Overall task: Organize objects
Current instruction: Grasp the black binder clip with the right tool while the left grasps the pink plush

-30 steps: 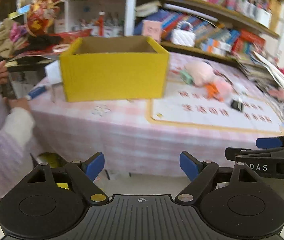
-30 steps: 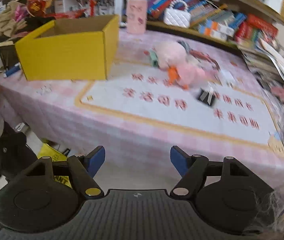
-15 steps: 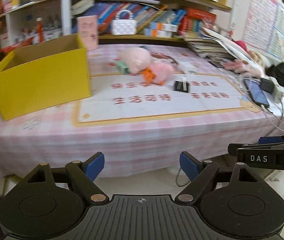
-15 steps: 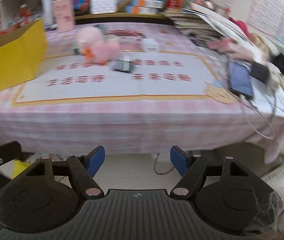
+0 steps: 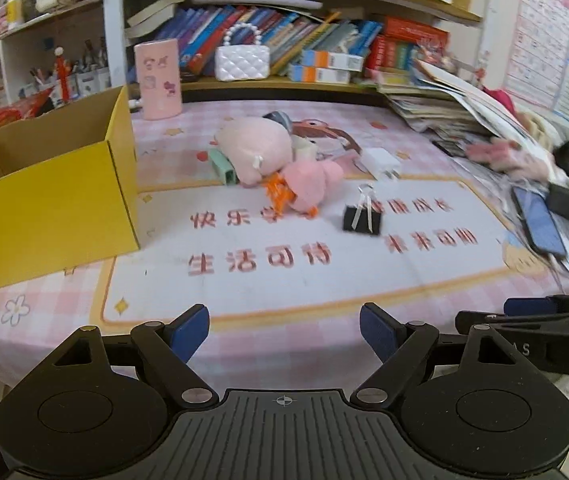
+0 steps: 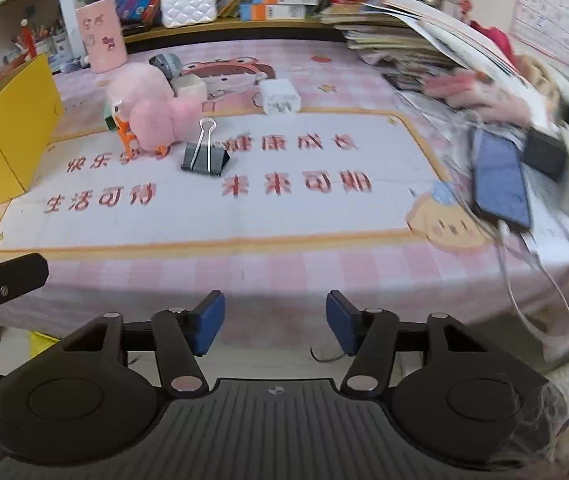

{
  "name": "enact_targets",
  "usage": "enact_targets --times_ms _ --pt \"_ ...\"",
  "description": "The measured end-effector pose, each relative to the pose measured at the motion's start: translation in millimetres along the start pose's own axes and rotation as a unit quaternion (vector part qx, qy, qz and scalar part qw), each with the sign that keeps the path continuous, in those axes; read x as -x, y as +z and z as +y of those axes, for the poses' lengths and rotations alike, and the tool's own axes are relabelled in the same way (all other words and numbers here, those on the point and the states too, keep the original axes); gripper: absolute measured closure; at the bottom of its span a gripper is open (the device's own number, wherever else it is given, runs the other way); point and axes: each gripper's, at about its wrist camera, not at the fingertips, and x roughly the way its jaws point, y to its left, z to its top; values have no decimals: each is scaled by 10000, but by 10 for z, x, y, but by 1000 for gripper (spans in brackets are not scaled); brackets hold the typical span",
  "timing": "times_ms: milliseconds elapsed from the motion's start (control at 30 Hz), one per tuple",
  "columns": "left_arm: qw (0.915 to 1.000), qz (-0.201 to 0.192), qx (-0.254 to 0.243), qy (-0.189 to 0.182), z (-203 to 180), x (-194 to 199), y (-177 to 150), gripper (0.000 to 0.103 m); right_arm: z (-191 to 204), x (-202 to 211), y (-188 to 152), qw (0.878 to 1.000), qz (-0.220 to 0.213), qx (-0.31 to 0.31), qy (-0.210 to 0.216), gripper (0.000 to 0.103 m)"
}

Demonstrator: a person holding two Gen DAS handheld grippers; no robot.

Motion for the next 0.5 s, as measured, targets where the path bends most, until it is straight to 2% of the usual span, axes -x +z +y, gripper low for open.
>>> enact_targets --times_ms 233,500 --pt "9990 -123 295 318 -66 -299 311 18 -73 -339 408 9976 -226 523 400 51" --pt "9962 -46 516 695 -98 -644 633 18 -66 -770 821 9912 -350 947 857 53"
